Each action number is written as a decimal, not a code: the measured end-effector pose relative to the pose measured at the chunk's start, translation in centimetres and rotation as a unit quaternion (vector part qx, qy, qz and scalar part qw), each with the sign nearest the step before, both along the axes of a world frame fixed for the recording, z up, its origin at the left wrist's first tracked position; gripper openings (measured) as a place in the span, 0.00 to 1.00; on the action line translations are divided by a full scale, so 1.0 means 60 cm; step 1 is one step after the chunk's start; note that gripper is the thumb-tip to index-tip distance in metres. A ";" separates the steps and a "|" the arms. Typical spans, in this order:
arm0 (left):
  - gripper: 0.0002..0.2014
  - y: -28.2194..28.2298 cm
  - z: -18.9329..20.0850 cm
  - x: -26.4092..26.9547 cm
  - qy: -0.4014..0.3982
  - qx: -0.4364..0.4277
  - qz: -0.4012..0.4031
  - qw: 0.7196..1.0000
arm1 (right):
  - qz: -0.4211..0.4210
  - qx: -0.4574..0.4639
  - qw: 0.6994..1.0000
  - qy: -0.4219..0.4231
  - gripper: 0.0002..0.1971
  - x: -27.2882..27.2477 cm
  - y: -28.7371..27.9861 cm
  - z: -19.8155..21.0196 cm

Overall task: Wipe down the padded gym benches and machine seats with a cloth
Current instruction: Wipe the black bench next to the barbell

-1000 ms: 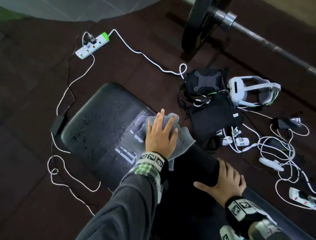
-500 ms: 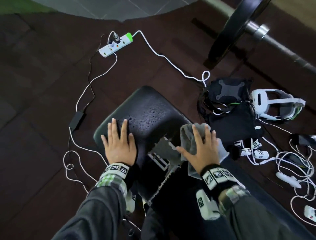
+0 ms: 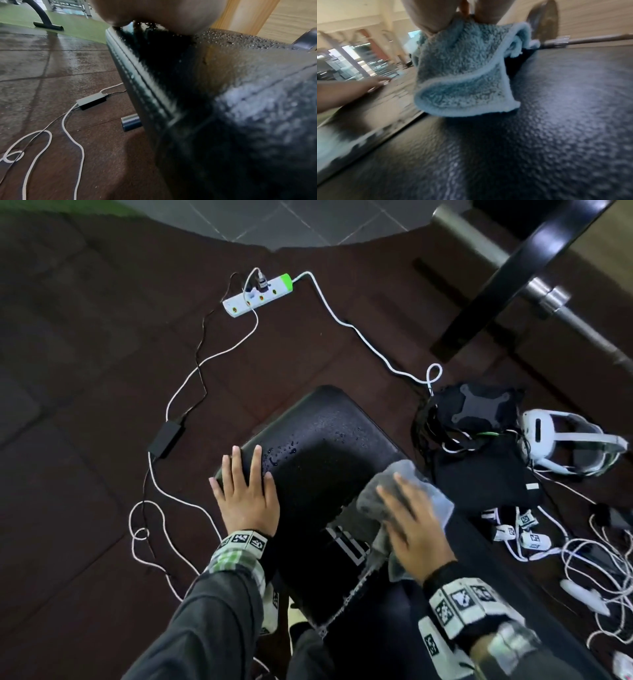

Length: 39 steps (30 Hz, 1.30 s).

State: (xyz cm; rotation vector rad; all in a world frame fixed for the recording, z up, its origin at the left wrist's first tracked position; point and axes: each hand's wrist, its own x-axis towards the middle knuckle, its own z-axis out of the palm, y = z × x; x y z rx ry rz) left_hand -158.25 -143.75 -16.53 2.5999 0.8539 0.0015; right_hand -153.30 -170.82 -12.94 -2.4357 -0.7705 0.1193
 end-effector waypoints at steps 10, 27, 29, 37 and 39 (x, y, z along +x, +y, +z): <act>0.26 -0.008 -0.012 -0.006 -0.039 0.029 0.004 0.999 | 0.180 -0.110 0.973 -0.090 0.21 -0.004 0.045 -0.017; 0.26 -0.007 -0.013 -0.008 -0.046 0.023 0.011 0.999 | 0.004 -0.103 0.994 0.029 0.27 0.105 0.043 -0.010; 0.26 -0.008 -0.013 -0.009 -0.046 0.026 0.011 0.999 | -0.001 -0.090 0.994 0.054 0.34 0.073 0.030 -0.008; 0.26 -0.010 -0.013 -0.008 -0.043 0.032 0.013 0.998 | 0.187 -0.169 0.967 -0.035 0.26 0.049 0.115 -0.016; 0.26 -0.009 -0.012 -0.006 -0.039 0.031 0.014 0.999 | 0.176 -0.173 0.968 -0.043 0.26 0.085 0.137 -0.013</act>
